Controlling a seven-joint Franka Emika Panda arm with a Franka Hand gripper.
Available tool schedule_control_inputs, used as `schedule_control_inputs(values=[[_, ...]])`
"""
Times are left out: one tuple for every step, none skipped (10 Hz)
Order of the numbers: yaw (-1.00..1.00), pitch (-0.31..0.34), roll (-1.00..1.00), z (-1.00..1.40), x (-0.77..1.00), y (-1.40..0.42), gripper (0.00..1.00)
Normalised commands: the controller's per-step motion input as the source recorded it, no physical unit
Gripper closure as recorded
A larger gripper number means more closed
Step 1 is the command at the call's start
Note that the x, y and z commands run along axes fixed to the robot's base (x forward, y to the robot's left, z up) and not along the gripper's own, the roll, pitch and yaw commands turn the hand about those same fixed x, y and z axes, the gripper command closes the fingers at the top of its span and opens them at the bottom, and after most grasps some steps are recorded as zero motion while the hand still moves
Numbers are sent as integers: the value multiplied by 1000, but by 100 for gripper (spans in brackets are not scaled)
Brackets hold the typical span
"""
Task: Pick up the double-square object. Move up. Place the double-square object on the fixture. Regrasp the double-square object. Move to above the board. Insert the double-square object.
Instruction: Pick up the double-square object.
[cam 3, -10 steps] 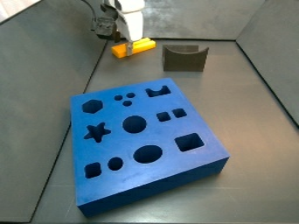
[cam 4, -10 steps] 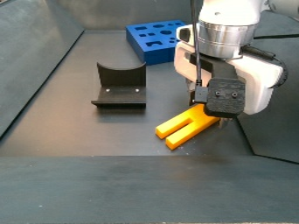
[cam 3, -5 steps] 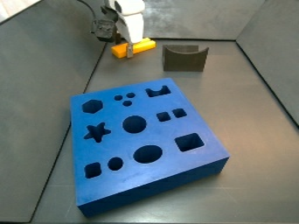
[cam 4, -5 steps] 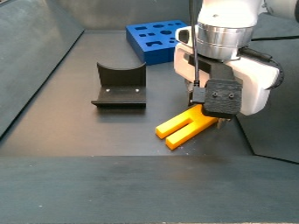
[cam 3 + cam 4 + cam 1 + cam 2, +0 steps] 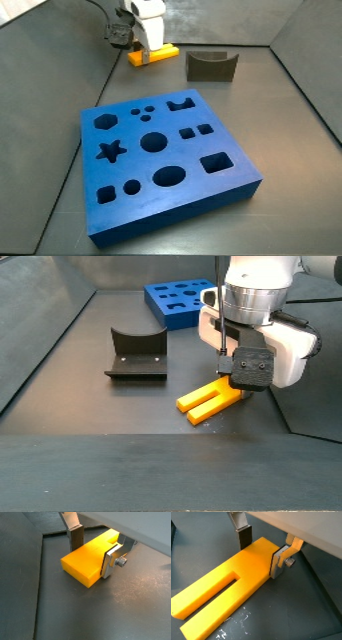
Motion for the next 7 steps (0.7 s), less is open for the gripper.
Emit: schedule_control_inputs(values=[[0,0,0,0,0,0,100],[0,0,0,0,0,0,100],[0,0,0,0,0,0,100],[0,0,0,0,0,0,100],[0,0,0,0,0,0,100],[0,0,0,0,0,0,100],[0,0,0,0,0,0,100]])
